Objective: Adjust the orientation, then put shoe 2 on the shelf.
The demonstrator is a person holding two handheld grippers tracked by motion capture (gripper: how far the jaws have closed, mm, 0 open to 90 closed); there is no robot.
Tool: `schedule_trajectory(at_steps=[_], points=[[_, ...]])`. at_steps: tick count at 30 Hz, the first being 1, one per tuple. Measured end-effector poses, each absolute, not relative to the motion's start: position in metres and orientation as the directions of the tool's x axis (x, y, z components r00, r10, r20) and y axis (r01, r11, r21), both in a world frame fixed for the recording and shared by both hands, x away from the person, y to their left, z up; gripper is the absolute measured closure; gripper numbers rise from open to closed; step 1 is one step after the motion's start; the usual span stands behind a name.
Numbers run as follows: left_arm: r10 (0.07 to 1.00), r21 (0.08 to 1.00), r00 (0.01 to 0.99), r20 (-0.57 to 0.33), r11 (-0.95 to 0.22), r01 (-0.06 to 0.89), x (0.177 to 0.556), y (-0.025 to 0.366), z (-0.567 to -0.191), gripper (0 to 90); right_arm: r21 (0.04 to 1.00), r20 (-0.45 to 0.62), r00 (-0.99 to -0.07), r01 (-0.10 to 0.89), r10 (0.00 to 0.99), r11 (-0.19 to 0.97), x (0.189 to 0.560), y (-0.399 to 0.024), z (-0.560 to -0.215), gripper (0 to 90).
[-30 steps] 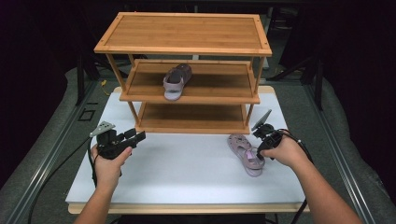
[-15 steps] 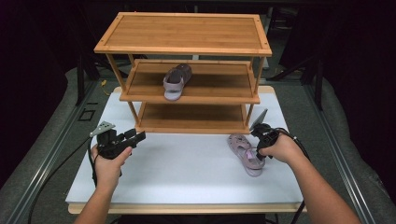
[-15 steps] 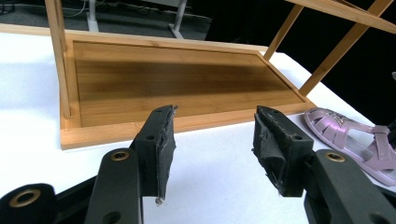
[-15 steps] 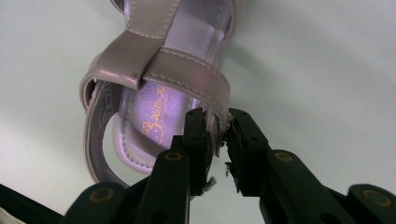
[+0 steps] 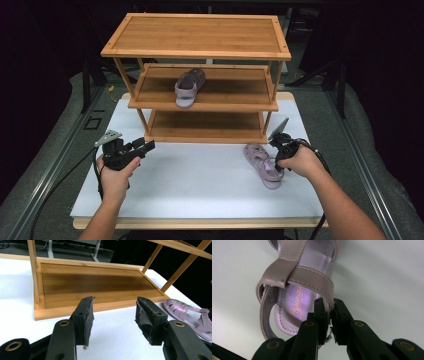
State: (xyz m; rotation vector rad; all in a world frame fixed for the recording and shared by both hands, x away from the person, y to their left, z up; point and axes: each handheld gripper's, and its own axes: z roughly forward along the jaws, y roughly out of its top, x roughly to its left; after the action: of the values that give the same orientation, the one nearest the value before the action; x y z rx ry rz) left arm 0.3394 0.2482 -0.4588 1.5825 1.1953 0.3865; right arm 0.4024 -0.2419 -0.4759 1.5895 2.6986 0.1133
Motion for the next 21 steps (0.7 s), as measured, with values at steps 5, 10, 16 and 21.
schedule_trajectory(at_steps=[5, 10, 16, 21], points=[[0.838, 0.867, 0.443, -0.319, 0.07, 0.493, 0.34, 0.249, -0.459, 48.2, 0.096, 0.023, -0.505, 0.86, 0.863, 0.501, 0.396, -0.239, -0.473, 83.1], [0.838, 0.866, 0.441, -0.322, 0.072, 0.495, 0.34, 0.25, -0.459, 48.2, 0.14, 0.026, -0.495, 0.862, 0.869, 0.487, 0.389, -0.238, -0.47, 83.2], [0.839, 0.864, 0.439, -0.321, 0.07, 0.498, 0.34, 0.25, -0.461, 48.2, 0.207, 0.027, -0.482, 0.86, 0.876, 0.467, 0.378, -0.243, -0.471, 83.3], [0.84, 0.864, 0.437, -0.322, 0.071, 0.499, 0.34, 0.25, -0.461, 48.2, 0.276, 0.077, -0.468, 0.858, 0.88, 0.433, 0.367, -0.25, -0.471, 83.4]])
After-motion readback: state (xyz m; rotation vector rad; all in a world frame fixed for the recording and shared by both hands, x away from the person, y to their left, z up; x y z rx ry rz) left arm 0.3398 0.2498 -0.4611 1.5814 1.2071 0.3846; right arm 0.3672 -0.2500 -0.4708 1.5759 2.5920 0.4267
